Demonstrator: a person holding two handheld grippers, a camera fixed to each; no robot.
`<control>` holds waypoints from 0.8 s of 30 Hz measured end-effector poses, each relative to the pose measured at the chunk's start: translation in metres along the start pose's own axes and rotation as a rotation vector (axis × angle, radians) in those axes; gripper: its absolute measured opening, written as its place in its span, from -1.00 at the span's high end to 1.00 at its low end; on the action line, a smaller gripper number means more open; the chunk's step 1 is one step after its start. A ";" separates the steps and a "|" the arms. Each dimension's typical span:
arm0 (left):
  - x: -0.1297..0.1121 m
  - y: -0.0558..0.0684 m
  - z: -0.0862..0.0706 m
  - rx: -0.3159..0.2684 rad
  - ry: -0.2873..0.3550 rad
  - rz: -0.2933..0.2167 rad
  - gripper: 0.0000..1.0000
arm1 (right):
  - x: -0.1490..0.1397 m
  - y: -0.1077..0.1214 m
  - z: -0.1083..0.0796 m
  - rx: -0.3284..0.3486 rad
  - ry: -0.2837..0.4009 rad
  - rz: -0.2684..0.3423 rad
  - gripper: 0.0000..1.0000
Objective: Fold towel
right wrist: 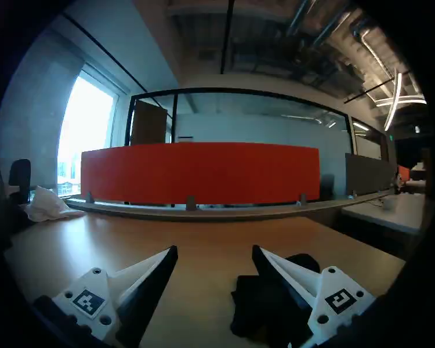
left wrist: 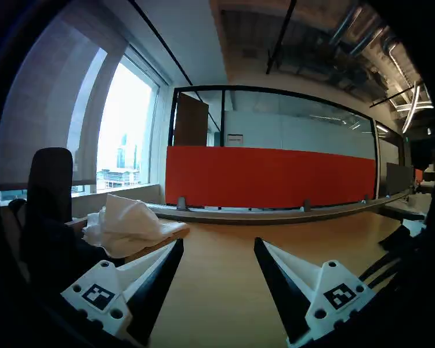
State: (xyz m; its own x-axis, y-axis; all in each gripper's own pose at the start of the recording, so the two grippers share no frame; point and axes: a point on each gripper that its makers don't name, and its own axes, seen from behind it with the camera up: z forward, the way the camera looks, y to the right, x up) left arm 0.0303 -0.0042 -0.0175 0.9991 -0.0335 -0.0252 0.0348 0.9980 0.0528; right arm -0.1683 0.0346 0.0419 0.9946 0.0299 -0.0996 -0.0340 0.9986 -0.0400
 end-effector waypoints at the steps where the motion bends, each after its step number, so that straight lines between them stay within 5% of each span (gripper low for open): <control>1: -0.002 -0.001 0.001 -0.001 0.002 0.004 -0.80 | 0.000 0.000 0.000 0.000 0.000 0.000 -0.99; 24: -0.052 0.003 0.015 -0.026 -0.013 0.047 -0.80 | -0.001 -0.001 -0.001 -0.001 0.000 0.000 -0.98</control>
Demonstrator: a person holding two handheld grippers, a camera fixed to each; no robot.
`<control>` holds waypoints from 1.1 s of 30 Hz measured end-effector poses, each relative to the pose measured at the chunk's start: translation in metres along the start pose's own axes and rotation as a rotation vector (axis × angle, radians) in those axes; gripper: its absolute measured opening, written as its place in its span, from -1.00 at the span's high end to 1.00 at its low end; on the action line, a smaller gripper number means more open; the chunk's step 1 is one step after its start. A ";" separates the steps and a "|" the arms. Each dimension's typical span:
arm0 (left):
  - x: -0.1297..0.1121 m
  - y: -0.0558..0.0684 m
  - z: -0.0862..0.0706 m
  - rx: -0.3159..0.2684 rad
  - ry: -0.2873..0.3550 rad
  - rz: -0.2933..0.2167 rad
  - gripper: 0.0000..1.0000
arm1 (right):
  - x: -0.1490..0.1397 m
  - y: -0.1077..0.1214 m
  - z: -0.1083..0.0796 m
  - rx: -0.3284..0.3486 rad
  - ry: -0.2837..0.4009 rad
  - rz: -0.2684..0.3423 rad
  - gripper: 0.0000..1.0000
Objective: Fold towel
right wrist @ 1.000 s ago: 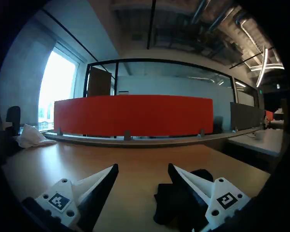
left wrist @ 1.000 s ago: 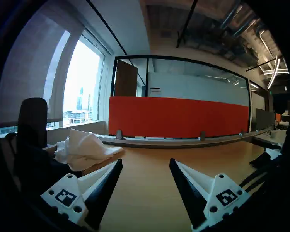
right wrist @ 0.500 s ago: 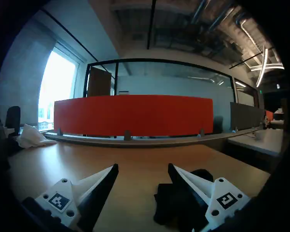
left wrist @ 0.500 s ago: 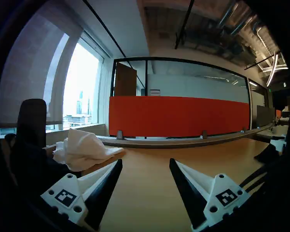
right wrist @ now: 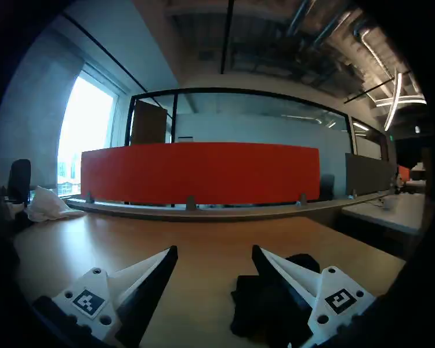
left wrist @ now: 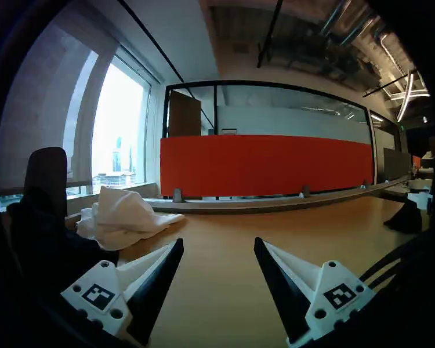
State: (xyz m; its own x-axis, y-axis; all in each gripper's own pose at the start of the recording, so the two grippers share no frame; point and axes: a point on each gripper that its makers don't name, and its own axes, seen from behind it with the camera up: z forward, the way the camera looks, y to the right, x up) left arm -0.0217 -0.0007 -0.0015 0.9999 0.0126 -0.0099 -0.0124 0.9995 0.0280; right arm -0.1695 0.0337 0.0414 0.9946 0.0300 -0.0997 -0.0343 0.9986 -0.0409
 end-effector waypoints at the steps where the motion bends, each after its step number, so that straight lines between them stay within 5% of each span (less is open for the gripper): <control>1: 0.000 0.000 0.000 0.000 0.001 -0.003 -0.80 | 0.000 0.000 0.000 0.000 0.000 0.000 -0.99; 33: 0.001 -0.003 0.002 0.005 0.001 -0.005 -0.80 | -0.002 0.000 -0.001 -0.003 0.001 0.000 -0.99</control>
